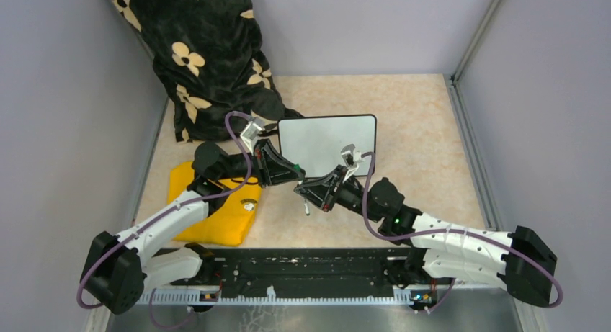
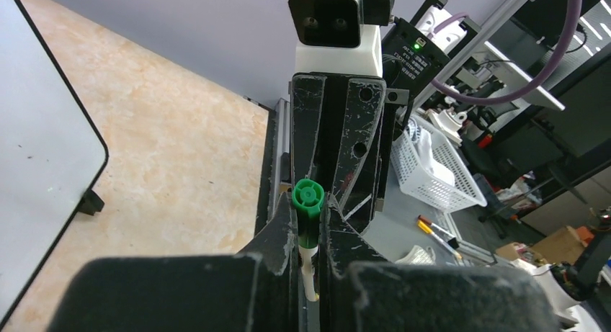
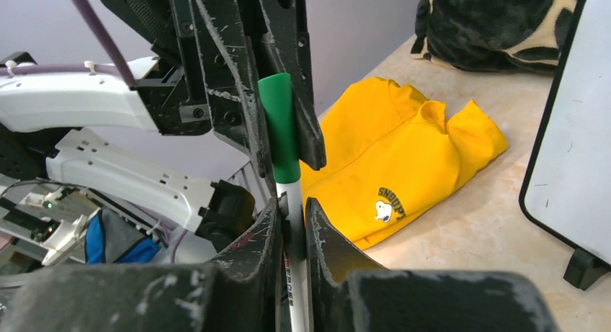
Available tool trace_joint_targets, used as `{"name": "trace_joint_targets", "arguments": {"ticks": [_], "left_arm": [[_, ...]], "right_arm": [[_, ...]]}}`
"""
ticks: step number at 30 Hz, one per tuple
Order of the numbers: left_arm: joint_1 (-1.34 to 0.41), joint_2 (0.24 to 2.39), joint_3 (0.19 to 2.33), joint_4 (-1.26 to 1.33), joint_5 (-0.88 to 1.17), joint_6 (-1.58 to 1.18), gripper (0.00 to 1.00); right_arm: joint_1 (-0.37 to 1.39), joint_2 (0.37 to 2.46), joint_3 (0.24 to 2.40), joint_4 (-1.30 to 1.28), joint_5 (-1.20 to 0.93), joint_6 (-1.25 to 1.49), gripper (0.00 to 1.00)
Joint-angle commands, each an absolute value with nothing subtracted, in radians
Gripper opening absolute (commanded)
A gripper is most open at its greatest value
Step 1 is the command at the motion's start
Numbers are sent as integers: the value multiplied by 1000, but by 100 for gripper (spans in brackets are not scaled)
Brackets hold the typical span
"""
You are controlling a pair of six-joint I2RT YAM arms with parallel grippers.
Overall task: Write a sentence on the whiteboard
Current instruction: Open the whiteboard marker at the center of the board, then place the pen cap at the center of the board.
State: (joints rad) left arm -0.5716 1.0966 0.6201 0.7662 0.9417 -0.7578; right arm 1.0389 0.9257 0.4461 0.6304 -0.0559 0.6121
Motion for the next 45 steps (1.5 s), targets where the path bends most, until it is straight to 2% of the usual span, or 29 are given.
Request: {"name": "trace_joint_targets", "arguments": {"ticks": [1,13,28,31,35,38,41,45], "left_arm": [[-577,1070,606,820,955,-764,0],[-561,1029,634,794,798,-790,0],[-555,952,572,735,613,-772,0],[-554,935,596,563,497,-722,0],[-555,913,645,103,213,-583,0],[-555,921,638,-123,77,-540,0],[-555,946,607,-241,30,-555,0],[-555,994,554,-264,86,-607,0]], "right_arm": [[1047,917,463,634,-70,595,2],[1046,806,379,497,-86,612,0],[1046,714,380,402,-32,587,0],[1046,669,397,314,61,576,0],[1046,584,434,100,329,586,0],[1046,560,473,-85,483,591,0],[1046,550,486,-181,555,594,0],[1046,543,462,-177,574,607,0]]}}
